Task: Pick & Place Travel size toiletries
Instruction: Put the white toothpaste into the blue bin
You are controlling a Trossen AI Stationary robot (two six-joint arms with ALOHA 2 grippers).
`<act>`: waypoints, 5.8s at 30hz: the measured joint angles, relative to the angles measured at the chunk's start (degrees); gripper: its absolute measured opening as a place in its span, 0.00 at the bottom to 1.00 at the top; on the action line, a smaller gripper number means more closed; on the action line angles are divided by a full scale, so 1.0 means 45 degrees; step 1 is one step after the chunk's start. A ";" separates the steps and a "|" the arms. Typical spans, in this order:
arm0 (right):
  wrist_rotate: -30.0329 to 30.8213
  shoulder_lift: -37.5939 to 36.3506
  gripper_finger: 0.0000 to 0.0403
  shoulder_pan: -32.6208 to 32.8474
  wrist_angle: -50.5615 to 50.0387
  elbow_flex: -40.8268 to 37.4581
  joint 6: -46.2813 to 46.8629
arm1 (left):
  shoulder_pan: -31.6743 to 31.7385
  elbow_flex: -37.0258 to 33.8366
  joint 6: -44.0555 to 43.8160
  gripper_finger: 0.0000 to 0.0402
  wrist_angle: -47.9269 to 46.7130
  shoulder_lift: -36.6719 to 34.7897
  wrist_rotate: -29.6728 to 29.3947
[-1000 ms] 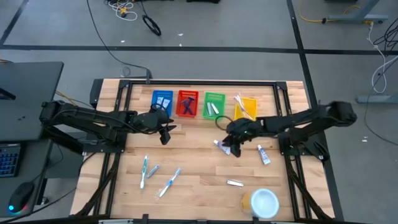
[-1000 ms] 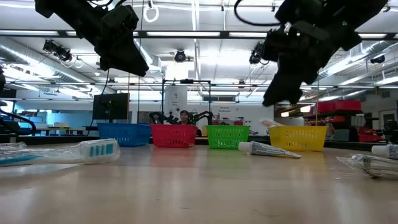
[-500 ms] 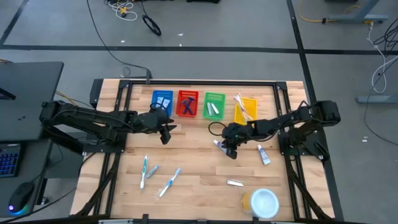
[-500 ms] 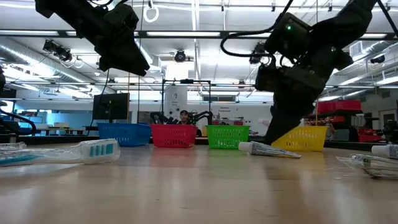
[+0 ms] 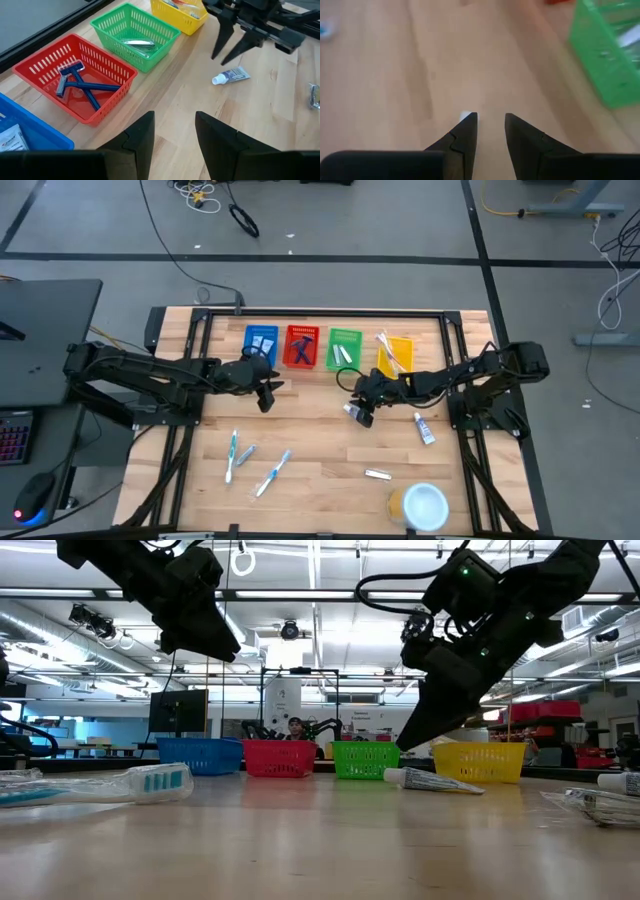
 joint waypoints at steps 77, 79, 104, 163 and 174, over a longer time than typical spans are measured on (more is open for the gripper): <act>0.2810 0.1710 0.19 -0.0981 1.5109 0.0977 -0.0848 | -0.0005 0.0010 0.6111 0.37 1.1058 0.4372 -0.0788; 0.2874 0.1710 0.19 -0.0981 1.4724 0.1178 -0.1332 | -0.0042 0.0016 0.6237 0.37 1.2505 0.5261 -0.1068; 0.3446 0.1710 0.19 -0.0962 1.4123 0.1253 -0.3727 | -0.0034 0.1282 0.4477 0.27 1.3181 0.6883 -0.2250; 0.1469 0.1700 0.19 -0.0738 1.4064 0.1268 -0.4261 | 0.0063 0.1263 0.4289 0.03 1.3012 0.6868 -0.2798; 0.1722 0.1676 0.26 -0.0775 1.3074 0.1288 -0.4203 | 0.0058 0.1253 0.4279 0.02 1.2559 0.6878 -0.2885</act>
